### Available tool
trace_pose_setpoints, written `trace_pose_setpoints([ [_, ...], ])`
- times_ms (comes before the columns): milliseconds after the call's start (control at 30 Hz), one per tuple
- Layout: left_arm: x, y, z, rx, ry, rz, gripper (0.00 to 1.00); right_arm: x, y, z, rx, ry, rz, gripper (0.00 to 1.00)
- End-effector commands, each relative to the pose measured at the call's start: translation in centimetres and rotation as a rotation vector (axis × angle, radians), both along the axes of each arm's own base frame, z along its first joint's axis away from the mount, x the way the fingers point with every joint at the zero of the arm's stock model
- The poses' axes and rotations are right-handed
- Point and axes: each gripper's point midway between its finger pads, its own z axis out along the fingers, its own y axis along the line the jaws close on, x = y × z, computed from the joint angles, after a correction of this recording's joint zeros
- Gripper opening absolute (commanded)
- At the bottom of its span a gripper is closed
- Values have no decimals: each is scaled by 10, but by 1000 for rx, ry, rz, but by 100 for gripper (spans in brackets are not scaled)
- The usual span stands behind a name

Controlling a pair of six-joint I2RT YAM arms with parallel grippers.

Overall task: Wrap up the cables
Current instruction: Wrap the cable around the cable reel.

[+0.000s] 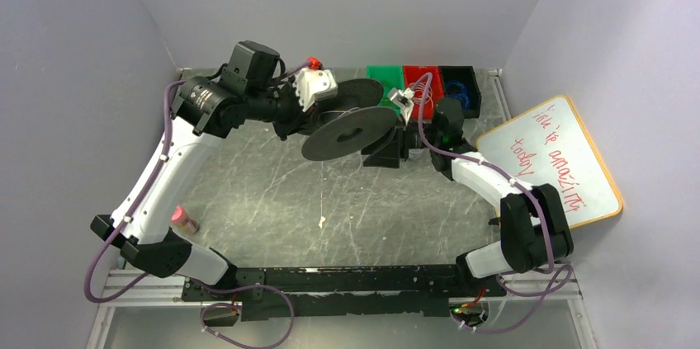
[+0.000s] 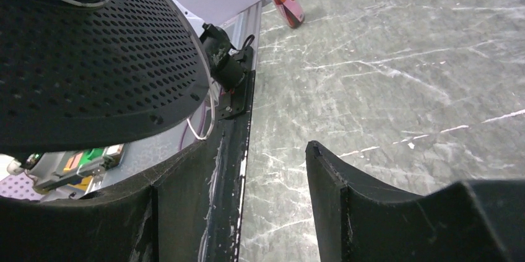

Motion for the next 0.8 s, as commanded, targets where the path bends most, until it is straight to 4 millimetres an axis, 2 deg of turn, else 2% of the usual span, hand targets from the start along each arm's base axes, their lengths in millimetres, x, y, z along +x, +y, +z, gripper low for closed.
trace_pose_setpoints([
  [0, -2, -8, 31, -98, -52, -19, 2, -4, 10, 15, 37, -88, 25, 63],
  [433, 0, -8, 27, -96, -43, -14, 2, -16, 20, 21, 50, -97, 59, 60],
  [767, 2, -9, 27, -103, -36, -14, 2, -14, 22, 23, 55, -71, 54, 56],
])
